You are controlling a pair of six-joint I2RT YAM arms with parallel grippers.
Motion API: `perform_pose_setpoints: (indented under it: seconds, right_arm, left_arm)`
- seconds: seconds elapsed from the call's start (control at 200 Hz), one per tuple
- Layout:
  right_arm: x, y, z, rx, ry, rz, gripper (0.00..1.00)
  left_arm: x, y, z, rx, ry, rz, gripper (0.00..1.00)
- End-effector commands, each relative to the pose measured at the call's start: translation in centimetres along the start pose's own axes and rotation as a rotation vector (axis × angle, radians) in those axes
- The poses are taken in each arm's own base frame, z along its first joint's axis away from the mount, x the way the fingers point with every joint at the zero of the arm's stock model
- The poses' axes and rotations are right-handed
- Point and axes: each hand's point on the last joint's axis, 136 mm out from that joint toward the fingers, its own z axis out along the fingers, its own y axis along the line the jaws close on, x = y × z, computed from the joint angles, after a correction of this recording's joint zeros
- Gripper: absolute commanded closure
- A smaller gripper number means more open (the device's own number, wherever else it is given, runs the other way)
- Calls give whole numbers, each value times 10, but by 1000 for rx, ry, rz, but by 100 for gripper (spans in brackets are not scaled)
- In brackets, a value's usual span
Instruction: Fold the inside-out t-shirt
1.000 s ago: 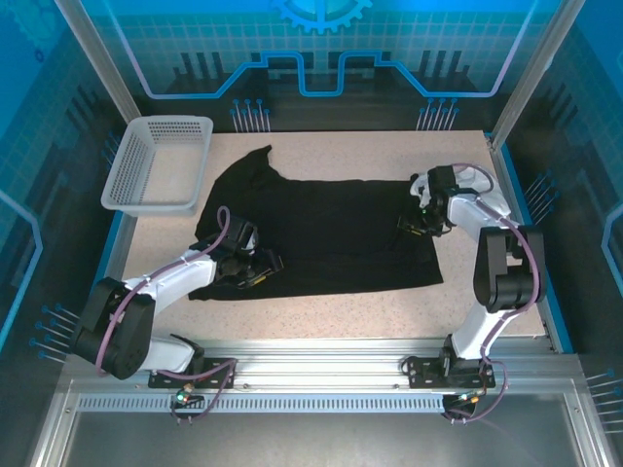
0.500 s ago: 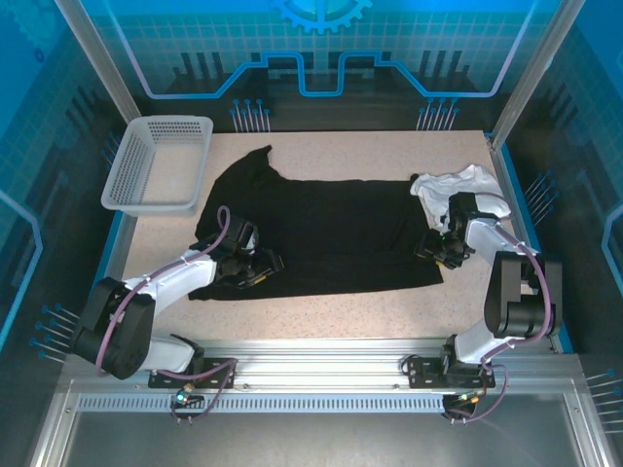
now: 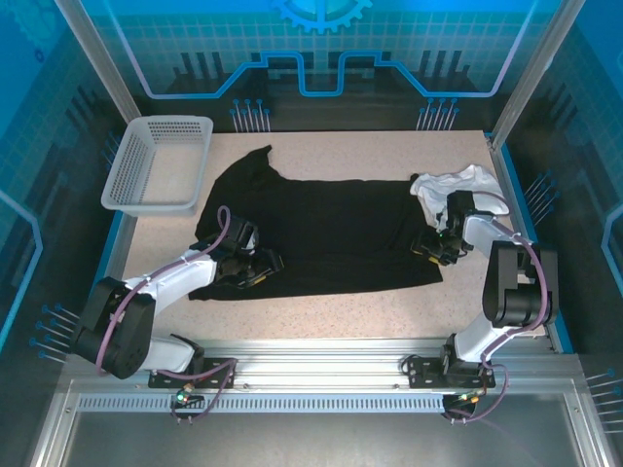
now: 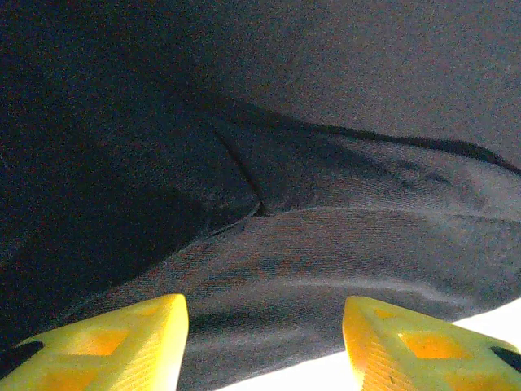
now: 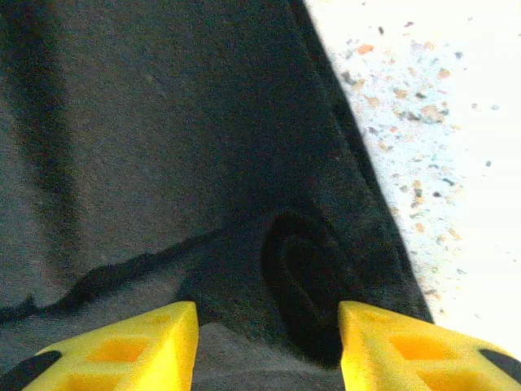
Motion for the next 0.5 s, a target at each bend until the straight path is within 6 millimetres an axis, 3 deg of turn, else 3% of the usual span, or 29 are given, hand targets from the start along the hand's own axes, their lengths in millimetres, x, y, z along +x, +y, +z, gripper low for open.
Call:
perform_pose_setpoints:
  seconds: [0.0, 0.27, 0.42, 0.495]
  right_arm:
    - [-9, 14, -3, -53, -11, -1, 54]
    - [-21, 32, -7, -139, -23, 20, 69]
    - [-56, 60, -18, -325, -89, 92, 73]
    - [-76, 59, -23, -374, -126, 171, 73]
  left_arm:
    - [2, -3, 3, 9, 16, 30, 46]
    - [3, -1, 4, 7, 18, 32, 46]
    - [3, -3, 4, 12, 19, 36, 46]
    - [3, -3, 3, 11, 18, 41, 46]
